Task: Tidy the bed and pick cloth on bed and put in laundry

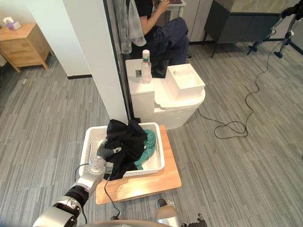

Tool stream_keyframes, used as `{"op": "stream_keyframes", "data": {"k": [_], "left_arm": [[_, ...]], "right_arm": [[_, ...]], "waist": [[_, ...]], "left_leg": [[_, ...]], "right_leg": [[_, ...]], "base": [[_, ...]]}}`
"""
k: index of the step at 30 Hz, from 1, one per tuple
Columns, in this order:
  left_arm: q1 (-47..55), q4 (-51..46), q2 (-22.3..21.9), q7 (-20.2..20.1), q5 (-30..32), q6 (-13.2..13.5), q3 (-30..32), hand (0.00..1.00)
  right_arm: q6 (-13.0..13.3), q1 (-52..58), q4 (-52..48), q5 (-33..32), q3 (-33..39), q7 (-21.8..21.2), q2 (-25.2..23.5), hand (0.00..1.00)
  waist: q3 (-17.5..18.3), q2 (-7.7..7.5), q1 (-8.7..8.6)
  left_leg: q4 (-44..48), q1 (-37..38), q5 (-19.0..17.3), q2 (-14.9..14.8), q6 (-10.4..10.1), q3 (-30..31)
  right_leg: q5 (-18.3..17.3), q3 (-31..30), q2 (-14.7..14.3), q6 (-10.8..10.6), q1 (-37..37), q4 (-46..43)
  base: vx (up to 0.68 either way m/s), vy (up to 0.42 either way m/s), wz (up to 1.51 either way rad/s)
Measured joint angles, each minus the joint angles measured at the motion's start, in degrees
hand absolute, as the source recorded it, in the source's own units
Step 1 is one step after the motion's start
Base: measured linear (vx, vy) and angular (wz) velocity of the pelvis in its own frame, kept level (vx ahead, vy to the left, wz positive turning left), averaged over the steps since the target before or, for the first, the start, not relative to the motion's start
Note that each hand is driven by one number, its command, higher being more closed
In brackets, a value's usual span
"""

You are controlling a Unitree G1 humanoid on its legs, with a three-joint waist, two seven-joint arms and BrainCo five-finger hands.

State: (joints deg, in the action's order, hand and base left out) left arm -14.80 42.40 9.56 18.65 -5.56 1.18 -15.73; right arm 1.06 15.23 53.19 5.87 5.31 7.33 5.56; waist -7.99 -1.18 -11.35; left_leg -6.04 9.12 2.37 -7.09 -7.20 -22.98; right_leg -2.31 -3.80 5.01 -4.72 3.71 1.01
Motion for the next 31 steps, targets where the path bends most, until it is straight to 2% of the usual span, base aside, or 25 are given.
{"op": "stream_keyframes", "data": {"k": [3,9,13,14,19,22,25,29,30,31], "left_arm": [[2.6,-6.4,-0.1,0.0,-0.8,1.8,-0.1,0.0],[7.8,-17.3,0.8,-1.1,-4.8,3.0,1.3,0.0],[10.9,-20.7,1.0,-2.8,-7.6,3.1,3.9,0.0],[11.8,-21.5,1.2,-3.3,-8.7,3.1,4.5,0.0],[16.3,-21.4,1.7,-2.3,-12.9,1.9,7.0,0.0],[18.8,-19.7,1.7,-2.0,-16.3,1.5,8.9,0.0],[21.4,-12.8,1.8,-2.5,-17.8,0.5,10.2,0.0],[26.5,0.0,0.8,-7.6,-16.8,-0.8,10.1,0.0],[27.6,3.5,0.2,-9.6,-14.3,-1.0,10.1,0.0],[27.7,4.4,-0.5,-10.4,-14.3,-0.9,11.2,0.0]], "right_arm": [[0.0,0.2,-0.1,0.0,0.7,-0.5,0.0,0.0],[0.0,0.5,0.1,0.0,1.5,-1.0,0.2,0.0],[0.0,0.4,0.1,0.0,2.7,-1.4,0.3,0.0],[0.0,0.3,0.1,0.0,3.0,-1.6,0.3,0.0],[0.0,0.3,0.7,0.1,3.1,-2.1,0.3,0.0],[0.0,0.2,1.1,0.1,3.6,-2.6,0.3,0.0],[0.0,-0.4,2.3,-0.1,3.7,-3.0,0.3,0.0],[0.0,-1.4,5.2,-4.2,4.3,-3.6,0.1,0.0],[0.0,-1.4,6.0,-5.6,5.3,-4.1,-0.1,0.0],[0.0,-1.3,6.5,-6.3,5.8,-4.4,-0.3,0.0]], "waist": [[0.0,0.06,0.67],[0.0,0.16,2.84],[0.2,0.31,3.37],[0.3,0.42,4.12],[0.5,0.15,4.82],[0.6,0.1,5.71],[1.0,-0.25,6.25],[1.7,-0.84,6.45],[1.7,-0.82,6.96],[1.8,-0.8,7.28]], "left_leg": [[0.0,0.0,0.1,0.1,0.1,0.6],[0.0,-0.1,0.4,0.4,0.3,3.7],[0.0,-0.1,0.4,0.9,0.4,5.0],[0.0,-0.2,0.4,1.0,0.4,5.1],[0.0,-0.2,0.4,1.0,0.4,6.8],[0.0,-0.3,0.4,1.0,0.4,7.4],[0.0,-0.2,0.4,1.1,0.3,8.3],[0.0,-0.2,0.4,1.1,0.3,9.1],[0.0,-0.1,0.4,1.1,0.3,9.2],[0.0,-0.2,0.4,1.1,0.3,9.3]], "right_leg": [[-0.1,0.6,0.1,0.0,0.3,0.0],[-1.0,3.7,0.7,-0.1,2.1,-0.1],[-1.3,4.9,1.3,-0.3,2.8,0.0],[-1.4,5.1,1.4,-0.3,2.8,0.0],[-2.0,6.9,1.5,-0.2,3.8,0.1],[-2.1,7.4,1.5,-0.3,3.9,0.1],[-2.5,8.4,1.6,-0.3,4.8,0.1],[-2.7,9.4,1.6,-0.3,5.0,0.2],[-2.7,9.4,1.6,-0.3,5.2,0.3],[-2.7,9.6,1.6,-0.3,5.2,0.3]], "base": [[-0.02,-0.01,0.1],[0.0,-0.01,0.26],[0.02,0.008,0.18],[0.02,0.007,0.08],[0.01,-0.013,0.18],[0.0,-0.013,0.11],[0.01,-0.01,0.16],[0.0,-0.011,0.11],[-0.01,-0.005,0.07],[-0.01,-0.002,0.04]]}}
